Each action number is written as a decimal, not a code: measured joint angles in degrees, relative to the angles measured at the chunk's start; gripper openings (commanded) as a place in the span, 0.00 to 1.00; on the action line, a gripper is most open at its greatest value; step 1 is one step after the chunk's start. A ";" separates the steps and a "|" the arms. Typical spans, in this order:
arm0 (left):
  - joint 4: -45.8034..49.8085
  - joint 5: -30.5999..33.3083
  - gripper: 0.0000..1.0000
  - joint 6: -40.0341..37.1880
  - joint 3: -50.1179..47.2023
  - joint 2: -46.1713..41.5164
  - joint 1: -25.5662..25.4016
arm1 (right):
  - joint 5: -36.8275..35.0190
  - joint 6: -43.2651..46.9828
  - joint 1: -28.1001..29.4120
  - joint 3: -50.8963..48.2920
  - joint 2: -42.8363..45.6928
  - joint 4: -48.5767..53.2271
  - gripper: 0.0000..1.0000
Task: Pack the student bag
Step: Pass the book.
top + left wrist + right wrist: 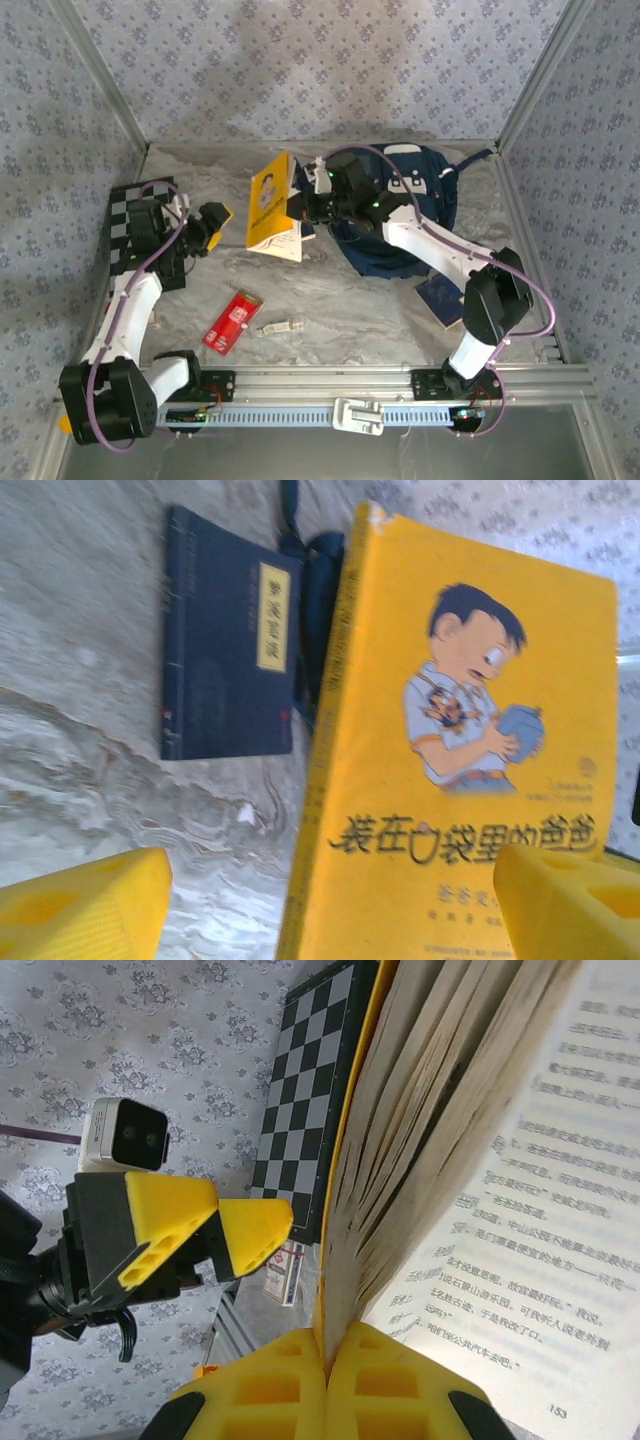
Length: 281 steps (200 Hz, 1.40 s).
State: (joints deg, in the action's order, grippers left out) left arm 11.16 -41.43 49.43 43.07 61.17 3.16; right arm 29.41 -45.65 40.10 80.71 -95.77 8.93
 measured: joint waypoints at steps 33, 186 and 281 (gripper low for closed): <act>-3.26 -0.11 0.84 1.97 -0.02 2.38 -5.55 | 1.60 -1.79 -1.03 -3.30 2.36 -2.34 0.00; -13.57 -1.40 0.45 14.53 0.17 1.49 -10.16 | 5.44 -6.47 -4.11 -10.88 6.25 -12.63 0.00; -14.93 -0.79 0.05 16.81 0.52 1.44 -11.98 | 5.92 -5.97 -4.98 -11.32 6.21 -12.52 0.10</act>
State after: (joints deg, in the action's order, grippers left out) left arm -3.77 -42.22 66.24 43.59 62.61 -8.82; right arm 35.33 -51.62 35.11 69.38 -89.56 -3.60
